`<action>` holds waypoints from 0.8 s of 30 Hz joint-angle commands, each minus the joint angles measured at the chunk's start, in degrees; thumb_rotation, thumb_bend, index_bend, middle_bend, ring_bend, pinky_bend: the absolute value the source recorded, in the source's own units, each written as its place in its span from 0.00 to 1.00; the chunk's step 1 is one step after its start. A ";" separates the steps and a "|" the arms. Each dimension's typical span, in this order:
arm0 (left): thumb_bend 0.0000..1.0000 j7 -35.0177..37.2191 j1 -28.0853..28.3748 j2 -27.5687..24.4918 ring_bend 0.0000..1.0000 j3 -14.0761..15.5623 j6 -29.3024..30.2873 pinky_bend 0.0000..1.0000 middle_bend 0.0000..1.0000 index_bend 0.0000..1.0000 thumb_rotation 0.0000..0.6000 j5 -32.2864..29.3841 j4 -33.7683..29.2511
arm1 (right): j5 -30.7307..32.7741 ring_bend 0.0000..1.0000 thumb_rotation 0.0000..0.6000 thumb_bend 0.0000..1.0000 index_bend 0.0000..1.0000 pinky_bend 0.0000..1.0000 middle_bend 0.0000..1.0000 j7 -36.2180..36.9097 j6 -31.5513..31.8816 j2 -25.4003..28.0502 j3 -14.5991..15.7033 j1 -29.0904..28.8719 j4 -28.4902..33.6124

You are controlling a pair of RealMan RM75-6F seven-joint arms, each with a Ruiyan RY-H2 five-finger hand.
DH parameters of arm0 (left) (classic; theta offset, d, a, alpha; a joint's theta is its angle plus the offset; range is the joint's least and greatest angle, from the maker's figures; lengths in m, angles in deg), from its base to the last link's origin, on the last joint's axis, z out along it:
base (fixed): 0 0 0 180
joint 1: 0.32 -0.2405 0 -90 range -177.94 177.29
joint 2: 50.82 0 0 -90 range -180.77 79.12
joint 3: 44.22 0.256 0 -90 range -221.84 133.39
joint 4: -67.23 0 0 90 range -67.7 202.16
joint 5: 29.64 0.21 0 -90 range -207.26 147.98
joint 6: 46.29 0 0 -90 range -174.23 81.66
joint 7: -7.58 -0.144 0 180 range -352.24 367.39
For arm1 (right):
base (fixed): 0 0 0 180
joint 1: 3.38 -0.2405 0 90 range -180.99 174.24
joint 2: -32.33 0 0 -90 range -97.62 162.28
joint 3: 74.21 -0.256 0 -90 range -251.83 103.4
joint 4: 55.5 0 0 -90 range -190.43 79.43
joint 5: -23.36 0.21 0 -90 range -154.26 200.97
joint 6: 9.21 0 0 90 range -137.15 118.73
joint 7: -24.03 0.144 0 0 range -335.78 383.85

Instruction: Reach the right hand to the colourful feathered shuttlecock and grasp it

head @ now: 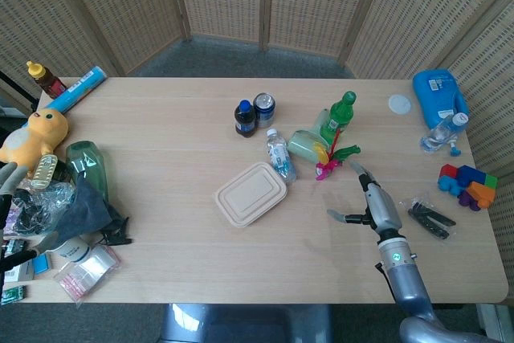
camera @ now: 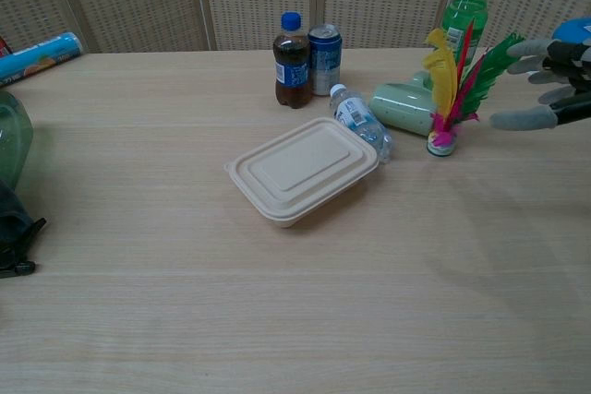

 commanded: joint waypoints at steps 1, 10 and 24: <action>0.00 -0.04 -0.02 0.02 0.00 -0.02 0.05 0.00 0.00 0.00 1.00 -0.02 0.01 | 3.48 0.00 0.81 0.00 0.00 0.00 0.00 -0.44 -1.93 -1.62 -1.56 -2.00 -3.09; 0.00 -0.67 0.19 0.50 0.00 0.09 -0.57 0.00 0.00 0.00 1.00 -0.36 0.47 | 9.46 0.00 0.80 0.00 0.00 0.00 0.00 -1.00 -4.49 -3.93 -2.38 -4.98 -10.00; 0.00 -1.70 0.66 1.56 0.00 0.09 -1.56 0.00 0.00 0.00 1.00 -1.43 1.54 | 16.06 0.00 0.72 0.00 0.00 0.00 0.00 -0.96 -7.36 -7.92 -2.76 -7.65 -17.29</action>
